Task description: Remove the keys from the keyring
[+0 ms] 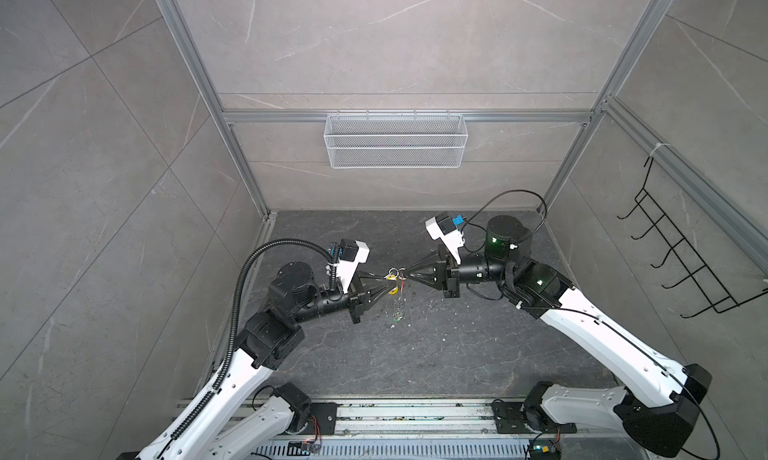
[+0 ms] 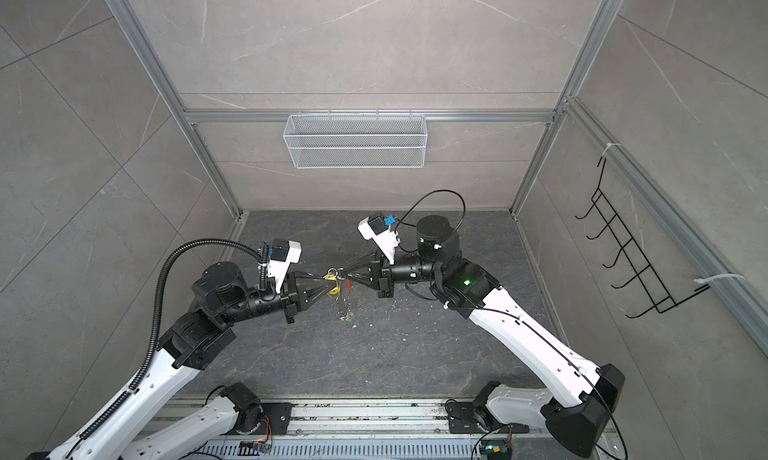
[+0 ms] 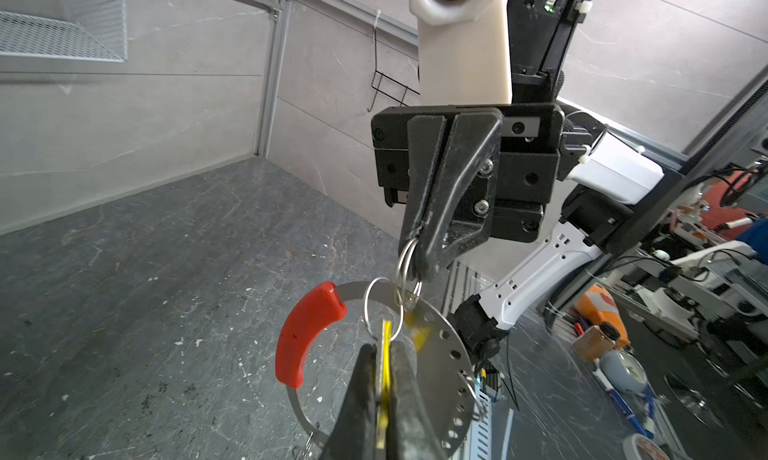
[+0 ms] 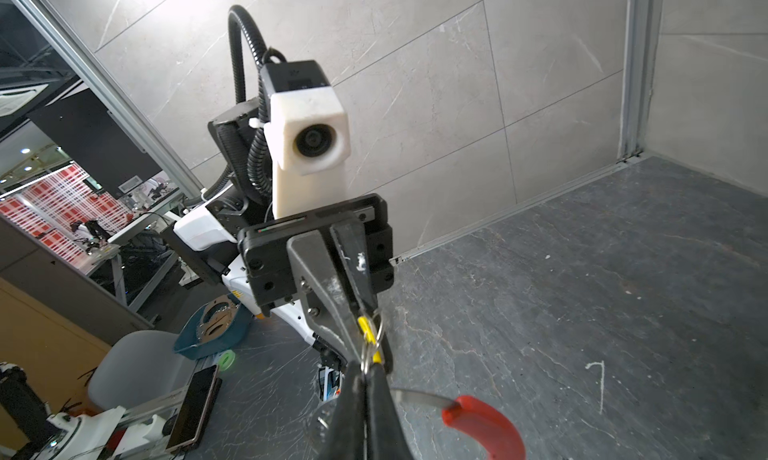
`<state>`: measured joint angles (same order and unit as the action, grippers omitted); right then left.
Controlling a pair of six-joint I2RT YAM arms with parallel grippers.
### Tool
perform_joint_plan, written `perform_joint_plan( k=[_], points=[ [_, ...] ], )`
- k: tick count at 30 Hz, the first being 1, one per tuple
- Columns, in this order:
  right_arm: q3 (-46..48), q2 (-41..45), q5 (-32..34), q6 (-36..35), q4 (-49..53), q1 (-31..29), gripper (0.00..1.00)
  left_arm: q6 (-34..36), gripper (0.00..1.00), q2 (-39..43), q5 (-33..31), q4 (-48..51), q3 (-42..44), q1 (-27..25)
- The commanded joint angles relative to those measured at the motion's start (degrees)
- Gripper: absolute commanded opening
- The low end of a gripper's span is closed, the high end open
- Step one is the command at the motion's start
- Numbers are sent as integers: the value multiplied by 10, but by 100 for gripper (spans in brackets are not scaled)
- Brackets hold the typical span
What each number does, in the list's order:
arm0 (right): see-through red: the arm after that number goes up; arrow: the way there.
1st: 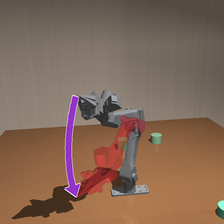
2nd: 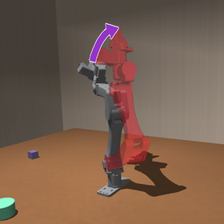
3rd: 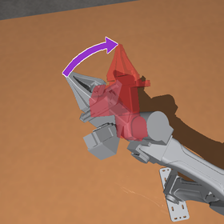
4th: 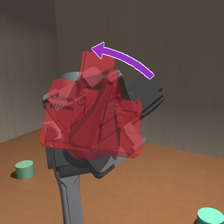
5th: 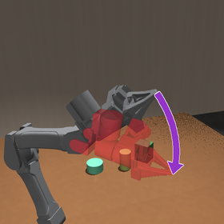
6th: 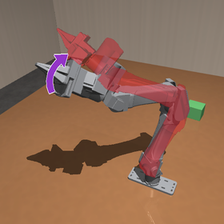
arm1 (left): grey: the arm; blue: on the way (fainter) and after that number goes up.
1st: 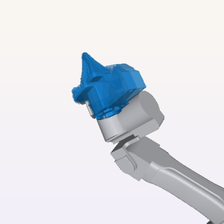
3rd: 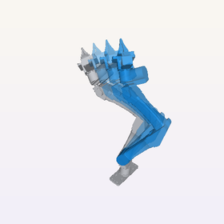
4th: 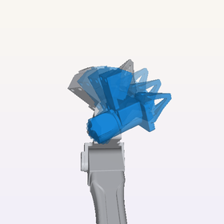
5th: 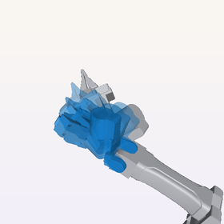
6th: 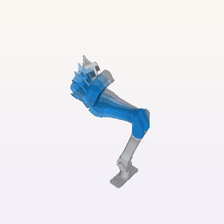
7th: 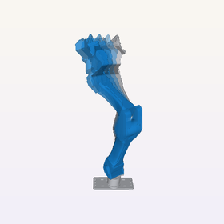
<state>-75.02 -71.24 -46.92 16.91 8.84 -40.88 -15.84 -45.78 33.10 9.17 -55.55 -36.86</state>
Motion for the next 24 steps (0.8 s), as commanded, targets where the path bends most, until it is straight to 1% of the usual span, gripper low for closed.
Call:
perform_joint_plan(
  k=[1, 7, 10, 13, 20, 24],
  points=[
    [19, 17, 52, 41, -62, 3, 0, 14, 0, 26, -52, 15, 1, -11],
    [56, 20, 87, 95, -145, 3, 0, 13, 0, 18, -76, 32, 3, -32],
    [65, 22, 108, 107, -167, 3, 0, 11, 0, 19, -92, 37, 6, -41],
    [69, 19, 112, 120, -187, 3, 0, 1, 0, 18, -101, 37, 9, -41],
    [83, 11, 123, 150, -239, 3, 0, -20, 0, -7, -61, 26, 8, -44],
    [83, 5, 123, 158, -252, 2, 0, -25, 0, -17, -46, 24, 6, -45]
  ],
)
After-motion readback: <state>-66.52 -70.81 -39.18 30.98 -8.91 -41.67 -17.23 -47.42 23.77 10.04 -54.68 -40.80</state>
